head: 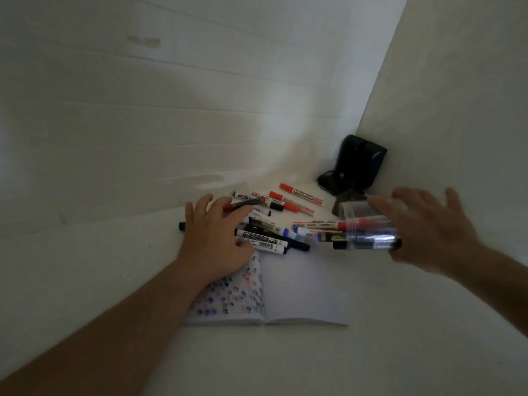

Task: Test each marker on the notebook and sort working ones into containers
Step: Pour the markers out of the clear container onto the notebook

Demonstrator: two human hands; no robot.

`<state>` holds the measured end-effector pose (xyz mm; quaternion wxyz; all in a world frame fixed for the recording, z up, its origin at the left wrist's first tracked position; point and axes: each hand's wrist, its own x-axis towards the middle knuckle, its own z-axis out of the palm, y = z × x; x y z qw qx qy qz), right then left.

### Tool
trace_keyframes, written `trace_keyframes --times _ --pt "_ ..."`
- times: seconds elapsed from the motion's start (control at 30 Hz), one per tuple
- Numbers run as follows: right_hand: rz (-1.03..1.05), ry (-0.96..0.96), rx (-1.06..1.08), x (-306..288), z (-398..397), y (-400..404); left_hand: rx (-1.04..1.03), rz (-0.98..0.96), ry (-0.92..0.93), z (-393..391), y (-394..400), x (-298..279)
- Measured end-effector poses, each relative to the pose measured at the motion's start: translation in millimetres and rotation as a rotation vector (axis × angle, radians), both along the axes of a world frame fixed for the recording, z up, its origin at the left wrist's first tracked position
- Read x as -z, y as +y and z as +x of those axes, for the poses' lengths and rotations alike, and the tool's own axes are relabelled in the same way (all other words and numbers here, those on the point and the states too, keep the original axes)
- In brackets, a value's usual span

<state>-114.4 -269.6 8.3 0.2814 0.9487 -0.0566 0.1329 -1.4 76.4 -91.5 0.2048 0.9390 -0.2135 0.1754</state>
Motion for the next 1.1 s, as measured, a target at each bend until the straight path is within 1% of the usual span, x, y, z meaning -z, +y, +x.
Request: trace_keyframes --times 0.07,0.13,0.27,0.37,0.43,0.57,0.7,0.8,0.93,1.0,1.1 --pt "0.014 -0.032 0.013 -9.6 7.3 9.3 0.062 0.023 0.012 -1.2 -1.9 1.1" --pt "0.009 -0.013 -0.012 -16.2 17.7 26.5 0.108 0.047 0.041 -1.3 -3.0 2.8" --pt "-0.016 0.007 -0.151 -17.8 43.9 78.7 0.148 0.059 0.017 1.0 -2.0 6.3" --pt "-0.102 -0.027 -0.272 -16.9 59.6 104.4 0.151 0.045 -0.050 2.4 -2.4 9.8" --pt "-0.178 -0.042 -0.298 -21.5 66.1 100.5 0.144 0.033 -0.060 3.5 -2.5 11.4" --pt "-0.262 -0.065 -0.273 -29.4 62.3 64.8 0.144 0.005 -0.027 2.5 -2.8 10.5" --pt "-0.333 0.007 -0.120 -37.0 45.5 31.6 0.139 0.014 0.001 1.8 -3.7 9.4" --pt "-0.323 0.020 -0.056 -38.8 39.2 26.2 0.134 0.028 0.026 2.9 -3.4 10.2" --pt "-0.229 -0.067 -0.144 -36.9 57.4 59.9 0.142 0.008 0.031 2.6 -3.6 9.1" --pt "-0.222 -0.085 -0.205 -30.7 68.0 66.6 0.147 -0.003 0.036 2.0 -3.3 8.4" --pt "-0.225 -0.074 -0.172 -29.1 67.8 62.6 0.150 0.023 0.022 1.5 -2.5 8.0"
